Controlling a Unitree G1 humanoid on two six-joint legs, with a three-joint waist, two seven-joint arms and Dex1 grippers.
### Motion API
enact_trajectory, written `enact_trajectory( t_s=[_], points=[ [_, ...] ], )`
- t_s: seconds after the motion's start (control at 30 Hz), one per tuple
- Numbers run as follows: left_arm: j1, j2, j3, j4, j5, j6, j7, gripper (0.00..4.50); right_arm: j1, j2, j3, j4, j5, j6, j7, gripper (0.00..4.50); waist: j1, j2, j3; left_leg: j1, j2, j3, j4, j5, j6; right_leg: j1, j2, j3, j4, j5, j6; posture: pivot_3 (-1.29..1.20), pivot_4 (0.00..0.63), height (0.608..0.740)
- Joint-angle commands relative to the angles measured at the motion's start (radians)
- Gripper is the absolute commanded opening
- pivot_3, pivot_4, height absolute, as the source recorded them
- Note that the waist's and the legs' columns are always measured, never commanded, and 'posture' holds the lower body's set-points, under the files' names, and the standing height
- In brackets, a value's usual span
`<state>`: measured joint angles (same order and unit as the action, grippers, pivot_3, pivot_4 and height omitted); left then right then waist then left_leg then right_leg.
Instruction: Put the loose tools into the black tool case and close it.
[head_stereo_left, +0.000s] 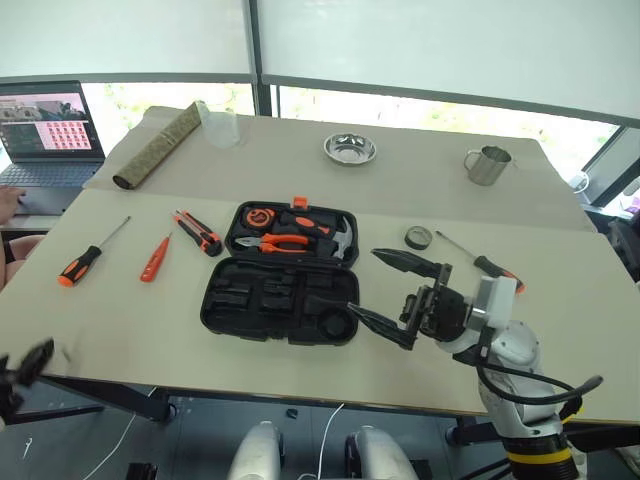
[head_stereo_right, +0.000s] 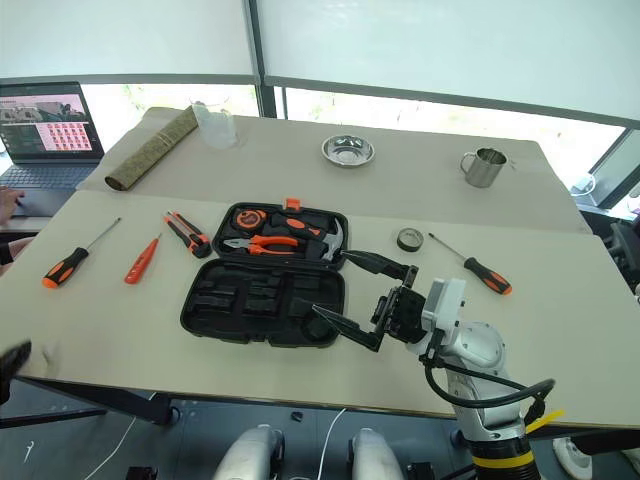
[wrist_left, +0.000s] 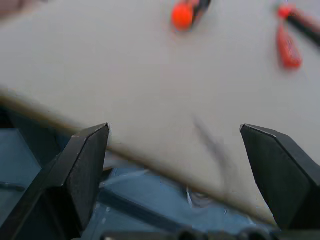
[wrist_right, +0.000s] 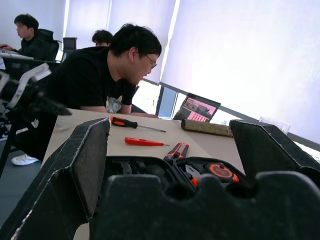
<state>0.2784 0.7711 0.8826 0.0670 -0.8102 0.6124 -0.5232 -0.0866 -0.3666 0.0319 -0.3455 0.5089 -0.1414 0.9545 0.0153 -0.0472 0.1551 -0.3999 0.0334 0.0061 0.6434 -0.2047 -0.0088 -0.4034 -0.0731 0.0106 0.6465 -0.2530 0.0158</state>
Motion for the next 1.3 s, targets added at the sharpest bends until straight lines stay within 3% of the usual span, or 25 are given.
enact_trajectory(
  t_s=[0.03, 0.17, 0.33, 0.57, 0.67, 0.7, 0.93, 1.13, 1.3],
  points=[
    [-0.196, 0.155, -0.126, 0.139, 0.073, 0.121, 0.060, 4.50, 0.002, -0.011, 0.005, -0.031, -0.009, 0.008, -0.015, 4.43, -0.001, 0.000, -0.001, 0.000, 0.000, 0.001, 0.000, 0.000, 0.000, 0.000, 0.000, 0.000, 0.000, 0.000, 0.000, 0.00, 0.150, 0.740],
    [-0.479, 0.256, -0.353, 0.444, 0.262, 0.039, 0.019, 4.50, -0.016, -0.016, 0.003, -0.009, -0.016, 0.011, -0.019, 4.43, -0.018, -0.001, -0.001, 0.000, -0.003, 0.008, -0.001, 0.000, 0.000, 0.000, 0.000, 0.004, 0.001, 0.001, 0.000, 0.00, 0.150, 0.740],
    [-0.792, 0.268, -0.557, 0.792, 0.458, -0.110, -0.052, 4.50, -0.011, -0.042, -0.021, -0.009, -0.025, 0.020, -0.036, 4.43, -0.033, -0.002, -0.002, -0.004, 0.001, 0.008, -0.001, -0.001, -0.001, -0.003, 0.007, 0.004, 0.001, 0.002, -0.002, 0.00, 0.150, 0.740],
    [-0.966, 0.228, -0.634, 1.042, 0.569, -0.268, -0.100, 4.50, 0.050, -0.092, -0.057, -0.056, -0.015, 0.035, -0.055, 4.43, -0.027, -0.002, -0.002, -0.006, 0.003, 0.009, -0.001, -0.001, -0.001, -0.004, 0.009, 0.004, 0.001, 0.003, -0.003, 0.00, 0.150, 0.740],
    [-0.994, 0.206, -0.626, 1.092, 0.578, -0.311, -0.119, 3.83, 0.079, -0.109, -0.067, -0.075, -0.021, 0.038, -0.066, 4.50, -0.027, -0.002, -0.002, -0.006, 0.003, 0.009, 0.000, -0.001, -0.001, -0.004, 0.009, 0.004, 0.001, 0.003, -0.003, 0.00, 0.150, 0.740],
    [-0.999, 0.204, -0.622, 1.103, 0.581, -0.315, -0.117, 3.37, 0.083, -0.112, -0.068, -0.079, -0.022, 0.039, -0.069, 4.50, -0.026, -0.002, -0.002, -0.006, 0.003, 0.009, 0.000, -0.001, -0.001, -0.004, 0.009, 0.004, 0.001, 0.003, -0.003, 0.00, 0.150, 0.740],
    [-0.989, 0.220, -0.592, 1.132, 0.575, -0.333, -0.185, 0.98, 0.099, -0.146, -0.097, -0.089, -0.010, 0.046, -0.074, 4.50, -0.025, -0.002, -0.002, -0.005, 0.003, 0.009, 0.000, -0.001, -0.001, -0.003, 0.009, 0.004, 0.002, 0.003, -0.003, 0.00, 0.150, 0.740],
    [-0.973, 0.204, -0.441, 0.938, 0.404, -0.574, -0.503, 0.91, 0.102, -0.176, -0.130, -0.086, 0.012, 0.041, -0.055, 4.50, -0.024, -0.006, -0.001, -0.006, 0.003, 0.008, 0.000, -0.001, -0.001, -0.004, 0.009, 0.004, 0.001, 0.003, -0.003, 0.00, 0.150, 0.740],
    [-0.881, 0.129, -0.602, 0.556, 0.407, -0.649, -0.779, 0.91, 0.121, -0.260, -0.179, -0.053, 0.050, 0.055, 0.038, 4.50, -0.009, -0.003, -0.001, -0.006, 0.001, 0.010, 0.001, -0.001, -0.001, -0.002, 0.005, 0.004, 0.001, 0.003, -0.003, 0.00, 0.150, 0.740]
  ],
)
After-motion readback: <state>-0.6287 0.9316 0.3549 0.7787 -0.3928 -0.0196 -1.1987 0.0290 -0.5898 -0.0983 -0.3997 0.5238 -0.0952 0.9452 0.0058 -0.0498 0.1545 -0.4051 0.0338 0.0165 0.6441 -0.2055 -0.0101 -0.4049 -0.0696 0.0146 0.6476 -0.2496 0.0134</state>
